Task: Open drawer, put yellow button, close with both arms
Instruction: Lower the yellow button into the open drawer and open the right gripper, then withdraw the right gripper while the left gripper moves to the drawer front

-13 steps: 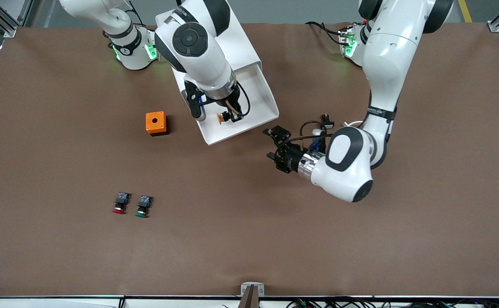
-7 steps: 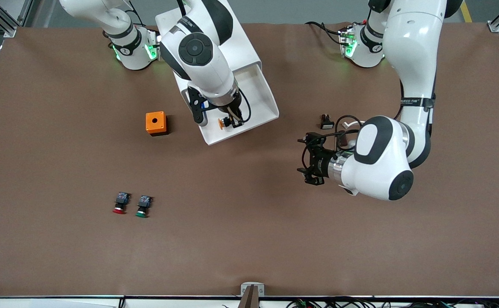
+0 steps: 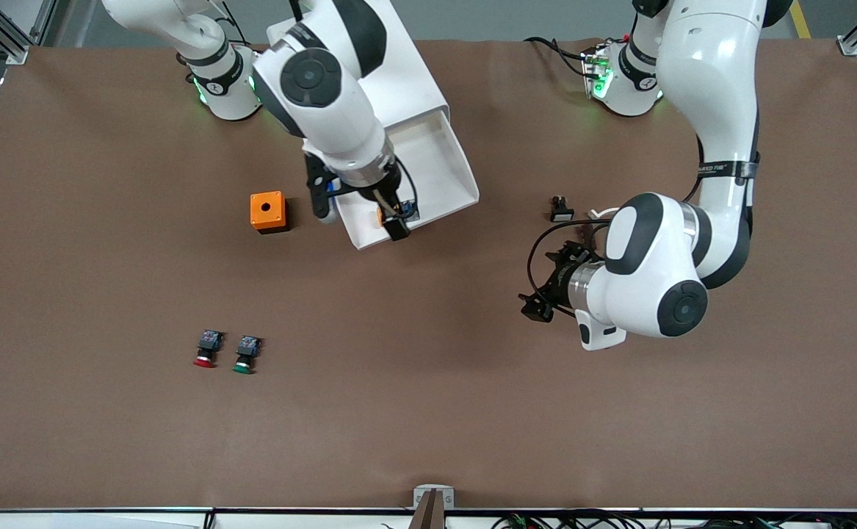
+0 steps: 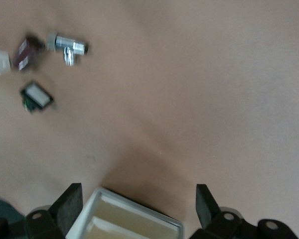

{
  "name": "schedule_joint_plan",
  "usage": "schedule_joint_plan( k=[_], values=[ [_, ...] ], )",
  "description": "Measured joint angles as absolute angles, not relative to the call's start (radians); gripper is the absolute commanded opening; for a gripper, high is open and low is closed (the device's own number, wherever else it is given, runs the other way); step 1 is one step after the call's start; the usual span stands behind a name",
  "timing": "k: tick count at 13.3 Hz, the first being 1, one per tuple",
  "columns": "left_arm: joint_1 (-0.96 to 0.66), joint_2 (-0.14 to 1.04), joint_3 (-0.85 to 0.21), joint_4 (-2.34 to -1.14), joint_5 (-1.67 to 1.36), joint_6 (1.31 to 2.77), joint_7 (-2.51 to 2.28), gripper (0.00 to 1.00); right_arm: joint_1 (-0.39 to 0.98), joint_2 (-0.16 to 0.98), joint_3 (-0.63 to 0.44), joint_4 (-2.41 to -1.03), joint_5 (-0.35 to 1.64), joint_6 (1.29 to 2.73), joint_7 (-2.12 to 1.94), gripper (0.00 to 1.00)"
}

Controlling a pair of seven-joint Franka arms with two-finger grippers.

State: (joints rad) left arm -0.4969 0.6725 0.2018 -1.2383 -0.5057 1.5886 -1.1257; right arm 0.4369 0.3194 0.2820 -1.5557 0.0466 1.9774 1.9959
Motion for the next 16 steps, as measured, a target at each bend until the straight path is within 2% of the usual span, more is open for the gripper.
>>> schedule_joint_plan(
  k=[6, 13, 16],
  values=[
    [-0.506, 0.623, 0.199, -1.238, -0.380, 1.588, -0.725, 1.00, 0.185, 0.286, 0.283, -1.394, 0.017, 1.736, 1.442, 1.00],
    [-0.610, 0.625, 0.175, -1.263, -0.349, 1.712, -0.610, 1.00, -0.115, 0.245, 0.282, -1.380, 0.017, 1.595, 0.663, 1.00],
    [-0.641, 0.625, 0.173, -1.266, -0.323, 1.738, -0.595, 1.00, -0.193, 0.243, 0.258, -1.380, 0.017, 1.548, 0.519, 1.00]
  ],
)
